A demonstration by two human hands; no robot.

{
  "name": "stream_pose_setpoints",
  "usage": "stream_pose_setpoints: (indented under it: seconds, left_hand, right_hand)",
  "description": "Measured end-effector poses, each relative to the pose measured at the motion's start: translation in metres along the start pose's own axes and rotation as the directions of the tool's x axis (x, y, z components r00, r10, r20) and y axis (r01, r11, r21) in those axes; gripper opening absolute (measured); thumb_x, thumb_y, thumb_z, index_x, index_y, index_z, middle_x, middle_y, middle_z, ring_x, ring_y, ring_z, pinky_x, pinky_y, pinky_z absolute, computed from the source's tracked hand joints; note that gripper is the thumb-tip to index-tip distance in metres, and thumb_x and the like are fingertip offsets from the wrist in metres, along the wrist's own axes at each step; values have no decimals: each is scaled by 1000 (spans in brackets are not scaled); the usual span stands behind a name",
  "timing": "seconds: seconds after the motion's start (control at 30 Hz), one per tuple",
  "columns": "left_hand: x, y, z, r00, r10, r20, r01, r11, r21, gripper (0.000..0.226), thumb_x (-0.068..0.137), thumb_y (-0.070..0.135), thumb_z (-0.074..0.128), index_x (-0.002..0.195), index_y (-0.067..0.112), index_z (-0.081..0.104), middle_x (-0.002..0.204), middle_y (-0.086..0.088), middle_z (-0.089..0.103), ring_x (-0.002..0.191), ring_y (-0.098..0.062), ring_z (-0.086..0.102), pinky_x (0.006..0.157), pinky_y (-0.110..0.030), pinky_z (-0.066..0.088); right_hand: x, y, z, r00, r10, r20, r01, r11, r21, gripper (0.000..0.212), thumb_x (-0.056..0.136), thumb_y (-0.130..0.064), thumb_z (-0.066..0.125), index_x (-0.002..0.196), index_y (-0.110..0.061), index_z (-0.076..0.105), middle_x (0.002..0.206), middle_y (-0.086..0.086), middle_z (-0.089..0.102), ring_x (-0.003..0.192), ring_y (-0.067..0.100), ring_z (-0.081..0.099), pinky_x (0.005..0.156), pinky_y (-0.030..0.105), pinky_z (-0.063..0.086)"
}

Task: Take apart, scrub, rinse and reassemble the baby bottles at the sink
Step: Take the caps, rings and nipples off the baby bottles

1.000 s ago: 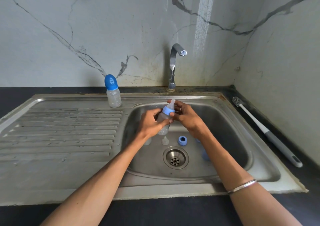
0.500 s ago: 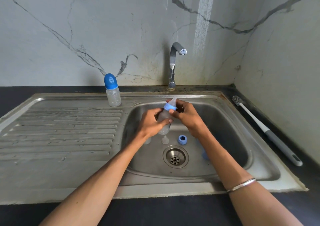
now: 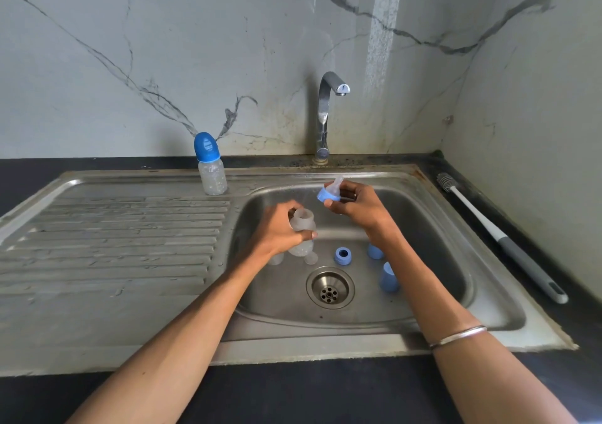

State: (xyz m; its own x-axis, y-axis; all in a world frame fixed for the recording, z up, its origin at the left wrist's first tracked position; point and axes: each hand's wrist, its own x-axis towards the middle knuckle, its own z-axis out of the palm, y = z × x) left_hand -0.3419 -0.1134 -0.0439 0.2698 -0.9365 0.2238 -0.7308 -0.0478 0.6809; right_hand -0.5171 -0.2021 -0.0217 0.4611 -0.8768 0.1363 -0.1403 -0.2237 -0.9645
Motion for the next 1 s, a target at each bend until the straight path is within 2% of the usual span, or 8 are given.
stream_pose_setpoints:
  seconds: [0.1,0.2,0.33,0.47,0.53,0.67,0.8,1.0]
  left_hand:
    - [-3,0,-5,994,-66,92,51,986,157,54,57,40,93,101,22,69,93,5,68,88,-12,64,67,-25,51]
    - [-9,3,-7,972,-150,184,88,948,305,55,60,35,94,103,18,65,94,3,55,87,-15,55,57,-25,40]
    - [-13,-3,-7,920,-288,264,146,880,451,55,59,27,96,100,16,60,101,0,50,92,-20,52,69,-28,43]
    - [-13,-5,-1,871,-392,297,203,836,509,59,56,23,98,98,16,57,110,-3,55,94,-21,50,66,-30,43]
    - [-13,-6,3,860,-412,301,200,814,545,64,56,23,98,105,12,58,117,-7,56,97,-23,51,67,-31,44]
    - [-14,-13,6,832,-477,284,219,753,620,75,60,25,96,122,7,58,129,-11,54,117,-29,55,81,-34,49]
    - [-16,-15,8,821,-512,254,242,713,658,83,60,25,96,130,7,56,135,-12,51,122,-29,54,89,-36,50]
    - [-18,-13,12,816,-524,243,259,708,657,81,62,22,96,130,7,55,135,-10,51,120,-28,56,86,-36,51]
  right_hand:
    - [1,6,-2,1000,26,-10,-27,999,-42,37,82,-15,80,118,-18,70,111,-3,73,106,12,67,100,36,53]
    - [1,12,-4,999,43,-16,-44,995,-94,36,82,-16,80,117,-18,70,110,-3,73,105,12,66,98,37,54]
    - [5,17,-4,998,65,-10,-65,988,-139,35,80,-16,81,115,-18,71,109,-4,73,105,12,67,97,40,55]
    - [6,20,-2,998,69,8,-67,981,-183,32,79,-20,82,109,-19,73,104,-6,74,103,10,67,96,40,56]
    - [6,19,-2,997,73,14,-69,979,-193,33,79,-20,82,111,-18,72,104,-6,73,103,9,66,95,37,56]
    - [7,18,-1,995,95,23,-88,973,-214,38,79,-21,82,115,-16,71,108,-5,72,104,9,66,95,33,54]
    - [7,18,0,993,111,31,-101,968,-228,41,78,-21,82,117,-15,70,108,-3,72,103,12,67,96,36,55]
    - [8,19,2,991,127,43,-114,964,-241,44,77,-20,84,118,-13,69,108,0,72,99,16,69,92,41,57]
